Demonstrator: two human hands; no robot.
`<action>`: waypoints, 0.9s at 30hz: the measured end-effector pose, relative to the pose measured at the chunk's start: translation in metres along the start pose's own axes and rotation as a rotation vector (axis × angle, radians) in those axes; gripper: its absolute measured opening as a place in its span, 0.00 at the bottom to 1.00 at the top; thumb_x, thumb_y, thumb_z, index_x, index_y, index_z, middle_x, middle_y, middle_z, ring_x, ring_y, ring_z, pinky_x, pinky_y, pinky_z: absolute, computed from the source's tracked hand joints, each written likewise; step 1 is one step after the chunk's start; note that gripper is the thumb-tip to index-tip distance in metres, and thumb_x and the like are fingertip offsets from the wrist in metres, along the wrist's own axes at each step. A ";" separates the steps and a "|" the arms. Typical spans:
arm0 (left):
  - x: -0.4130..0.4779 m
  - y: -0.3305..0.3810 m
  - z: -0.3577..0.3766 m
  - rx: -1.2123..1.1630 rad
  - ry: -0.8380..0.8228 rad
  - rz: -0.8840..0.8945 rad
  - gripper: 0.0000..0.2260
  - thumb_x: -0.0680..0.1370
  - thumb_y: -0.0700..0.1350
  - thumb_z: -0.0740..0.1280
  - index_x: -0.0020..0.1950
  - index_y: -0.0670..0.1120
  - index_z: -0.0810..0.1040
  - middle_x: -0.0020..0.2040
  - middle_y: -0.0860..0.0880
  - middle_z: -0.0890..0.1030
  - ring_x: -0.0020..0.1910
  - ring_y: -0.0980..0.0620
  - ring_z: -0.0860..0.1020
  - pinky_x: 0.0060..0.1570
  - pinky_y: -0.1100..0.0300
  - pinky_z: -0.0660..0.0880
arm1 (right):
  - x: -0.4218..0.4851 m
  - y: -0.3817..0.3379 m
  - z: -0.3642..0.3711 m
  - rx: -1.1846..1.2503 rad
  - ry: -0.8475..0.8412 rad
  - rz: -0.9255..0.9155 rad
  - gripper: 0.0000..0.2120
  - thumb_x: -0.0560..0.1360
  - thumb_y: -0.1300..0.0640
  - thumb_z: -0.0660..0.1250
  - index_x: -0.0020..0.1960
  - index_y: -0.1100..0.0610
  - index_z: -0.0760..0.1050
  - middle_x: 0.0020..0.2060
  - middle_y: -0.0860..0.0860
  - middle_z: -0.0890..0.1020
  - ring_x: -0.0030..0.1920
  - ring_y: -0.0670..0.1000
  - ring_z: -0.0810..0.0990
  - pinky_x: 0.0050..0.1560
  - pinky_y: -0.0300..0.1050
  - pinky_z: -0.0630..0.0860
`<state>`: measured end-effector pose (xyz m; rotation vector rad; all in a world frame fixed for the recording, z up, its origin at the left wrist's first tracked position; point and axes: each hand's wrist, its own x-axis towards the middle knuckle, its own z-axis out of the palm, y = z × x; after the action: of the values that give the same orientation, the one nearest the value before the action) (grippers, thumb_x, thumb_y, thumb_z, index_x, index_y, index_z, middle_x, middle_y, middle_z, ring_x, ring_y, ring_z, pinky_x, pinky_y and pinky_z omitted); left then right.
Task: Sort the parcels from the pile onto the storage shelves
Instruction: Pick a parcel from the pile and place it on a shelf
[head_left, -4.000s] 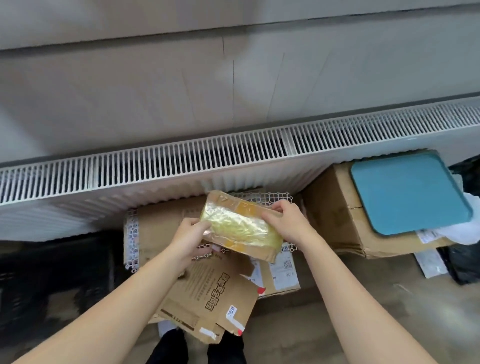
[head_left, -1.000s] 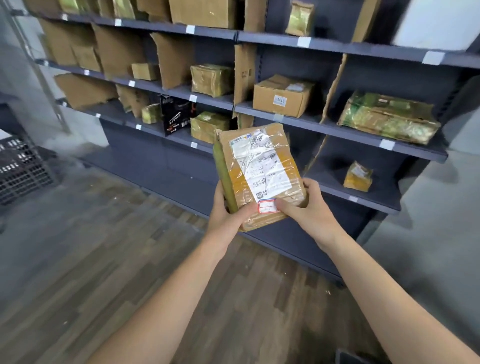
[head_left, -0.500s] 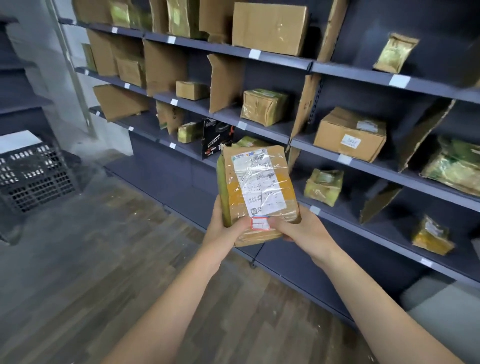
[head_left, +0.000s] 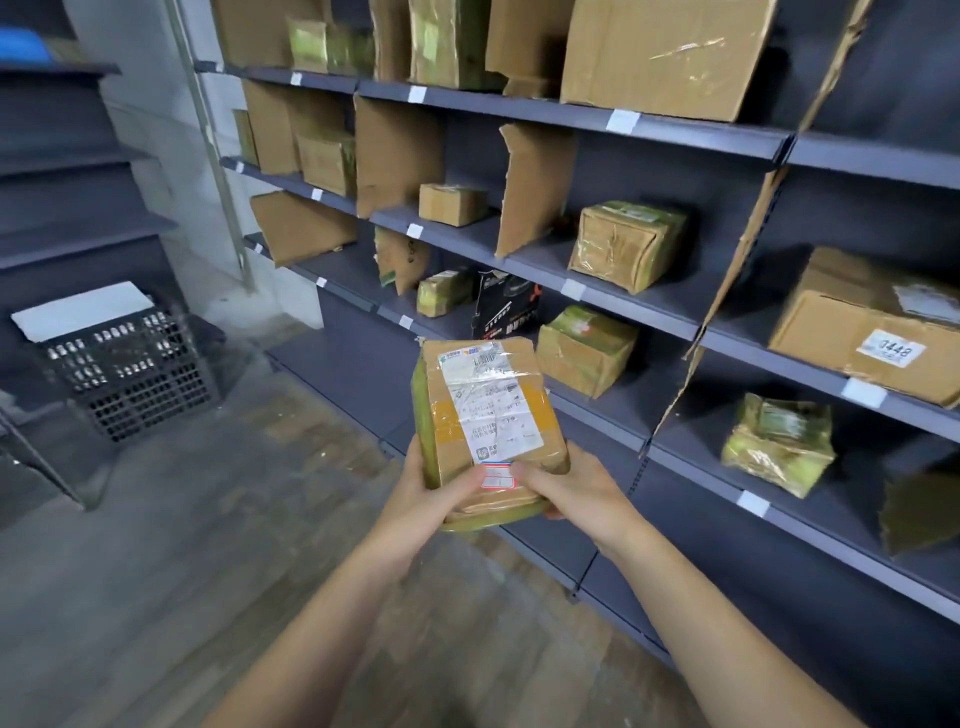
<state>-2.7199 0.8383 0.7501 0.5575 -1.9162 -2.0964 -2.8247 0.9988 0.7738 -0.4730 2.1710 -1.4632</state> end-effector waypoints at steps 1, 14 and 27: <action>0.016 0.002 -0.009 0.006 0.021 -0.001 0.28 0.73 0.48 0.75 0.69 0.58 0.67 0.57 0.59 0.82 0.52 0.59 0.83 0.48 0.63 0.78 | 0.020 -0.002 0.006 0.006 -0.005 0.003 0.20 0.70 0.47 0.75 0.59 0.48 0.77 0.52 0.43 0.84 0.52 0.42 0.82 0.55 0.45 0.80; 0.207 0.041 -0.139 0.038 0.160 0.029 0.35 0.65 0.59 0.74 0.69 0.49 0.70 0.60 0.52 0.82 0.57 0.53 0.82 0.49 0.61 0.78 | 0.256 -0.089 0.095 -0.034 -0.188 -0.047 0.23 0.65 0.40 0.76 0.56 0.47 0.76 0.51 0.41 0.83 0.52 0.42 0.81 0.56 0.48 0.80; 0.348 0.042 -0.357 0.003 0.201 0.014 0.32 0.70 0.58 0.73 0.71 0.49 0.68 0.62 0.52 0.81 0.59 0.54 0.80 0.63 0.52 0.75 | 0.422 -0.171 0.277 -0.121 -0.166 -0.055 0.17 0.70 0.43 0.73 0.55 0.47 0.77 0.52 0.43 0.83 0.53 0.46 0.82 0.55 0.55 0.82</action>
<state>-2.8796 0.3644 0.7293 0.7243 -1.8054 -1.9473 -3.0148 0.5003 0.7636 -0.6770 2.1364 -1.2769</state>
